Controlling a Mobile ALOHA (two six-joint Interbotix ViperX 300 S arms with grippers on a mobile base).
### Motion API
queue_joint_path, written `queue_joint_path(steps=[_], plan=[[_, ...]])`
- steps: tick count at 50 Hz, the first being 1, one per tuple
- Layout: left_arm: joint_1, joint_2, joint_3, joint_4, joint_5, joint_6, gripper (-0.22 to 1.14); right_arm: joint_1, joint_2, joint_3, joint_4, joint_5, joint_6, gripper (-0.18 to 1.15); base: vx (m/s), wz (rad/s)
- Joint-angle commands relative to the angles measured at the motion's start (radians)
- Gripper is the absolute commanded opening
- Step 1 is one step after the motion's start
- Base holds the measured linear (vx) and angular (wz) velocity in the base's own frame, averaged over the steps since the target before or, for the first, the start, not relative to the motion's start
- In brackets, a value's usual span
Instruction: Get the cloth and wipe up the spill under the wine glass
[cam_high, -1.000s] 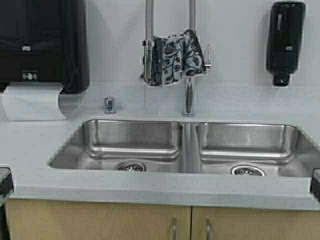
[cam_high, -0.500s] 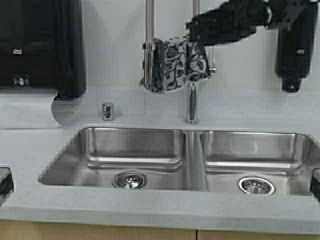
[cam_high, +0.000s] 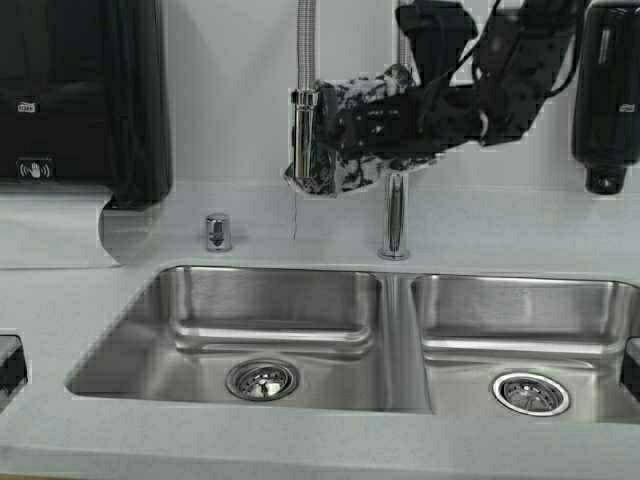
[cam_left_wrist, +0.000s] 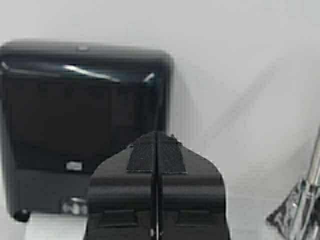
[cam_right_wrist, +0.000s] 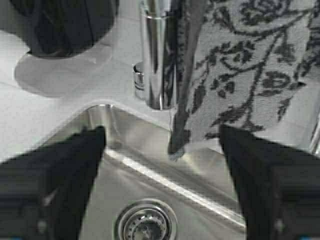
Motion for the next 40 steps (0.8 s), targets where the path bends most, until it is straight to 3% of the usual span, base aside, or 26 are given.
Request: queue_joint_path(steps=[1, 30, 35, 40], plan=[[0.002, 0.008, -0.008, -0.002, -0.002, -0.002, 0.02, 0.002, 0.034, -0.064, -0.002, -0.02, 0.003, 1.01, 0.08, 0.03], [0.002, 0.006, -0.006, -0.002, 0.0, 0.002, 0.02, -0.023, 0.215, -0.258, 0.006, -0.02, -0.009, 0.99, 0.05, 0.01], [0.002, 0.008, -0.006, -0.002, 0.0, 0.002, 0.02, -0.035, 0.225, -0.262, 0.006, -0.02, -0.011, 0.9, 0.01, 0.01], [0.002, 0.008, -0.006, -0.002, 0.0, 0.002, 0.02, -0.043, 0.232, -0.265, 0.006, -0.02, -0.011, 0.7, 0.0, 0.0]])
